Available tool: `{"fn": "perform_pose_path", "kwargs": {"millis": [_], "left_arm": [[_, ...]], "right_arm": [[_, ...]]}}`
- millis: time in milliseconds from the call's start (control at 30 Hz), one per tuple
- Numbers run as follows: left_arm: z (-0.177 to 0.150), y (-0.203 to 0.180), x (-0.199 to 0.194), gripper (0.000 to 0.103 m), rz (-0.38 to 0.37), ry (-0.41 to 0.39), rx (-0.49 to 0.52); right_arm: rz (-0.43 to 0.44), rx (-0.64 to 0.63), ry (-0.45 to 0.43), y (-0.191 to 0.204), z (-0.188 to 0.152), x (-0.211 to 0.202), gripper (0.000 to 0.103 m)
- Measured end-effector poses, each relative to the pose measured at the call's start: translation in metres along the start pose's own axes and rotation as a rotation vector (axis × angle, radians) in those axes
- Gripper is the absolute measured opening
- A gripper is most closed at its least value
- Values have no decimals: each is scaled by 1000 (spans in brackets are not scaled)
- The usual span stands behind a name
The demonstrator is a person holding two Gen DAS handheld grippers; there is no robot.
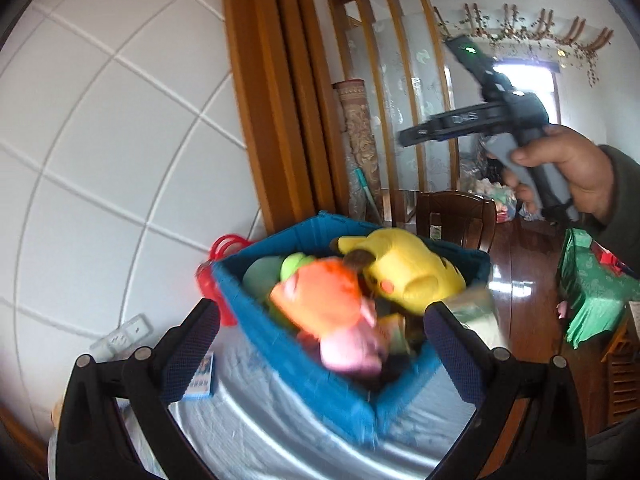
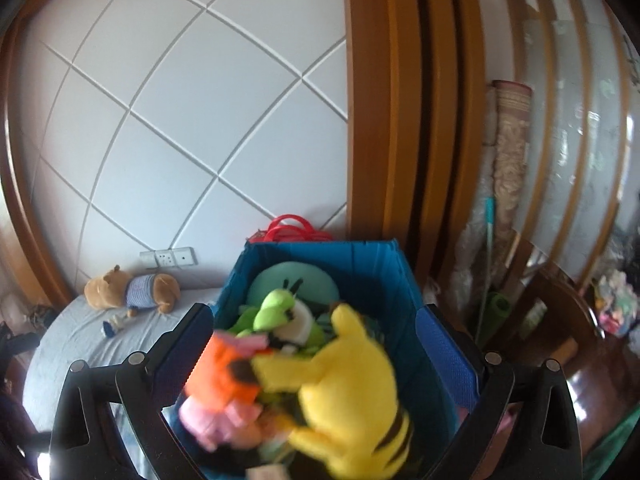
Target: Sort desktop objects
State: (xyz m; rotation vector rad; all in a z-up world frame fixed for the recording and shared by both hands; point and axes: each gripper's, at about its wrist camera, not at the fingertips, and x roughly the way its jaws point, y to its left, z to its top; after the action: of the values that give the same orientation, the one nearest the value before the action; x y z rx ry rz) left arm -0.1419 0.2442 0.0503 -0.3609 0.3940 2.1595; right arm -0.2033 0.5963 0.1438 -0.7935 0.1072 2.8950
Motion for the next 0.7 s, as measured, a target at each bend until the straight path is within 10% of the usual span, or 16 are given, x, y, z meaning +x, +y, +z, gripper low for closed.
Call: {"fn": "perform_pose_path", "kwargs": {"millis": [367, 700], "left_arm": [[-92, 19, -150, 103, 90, 28, -44], [-138, 37, -252, 103, 417, 73, -203]], "right_arm": [[17, 27, -6, 123, -94, -125, 102], [140, -37, -5, 254, -161, -182, 103]]}}
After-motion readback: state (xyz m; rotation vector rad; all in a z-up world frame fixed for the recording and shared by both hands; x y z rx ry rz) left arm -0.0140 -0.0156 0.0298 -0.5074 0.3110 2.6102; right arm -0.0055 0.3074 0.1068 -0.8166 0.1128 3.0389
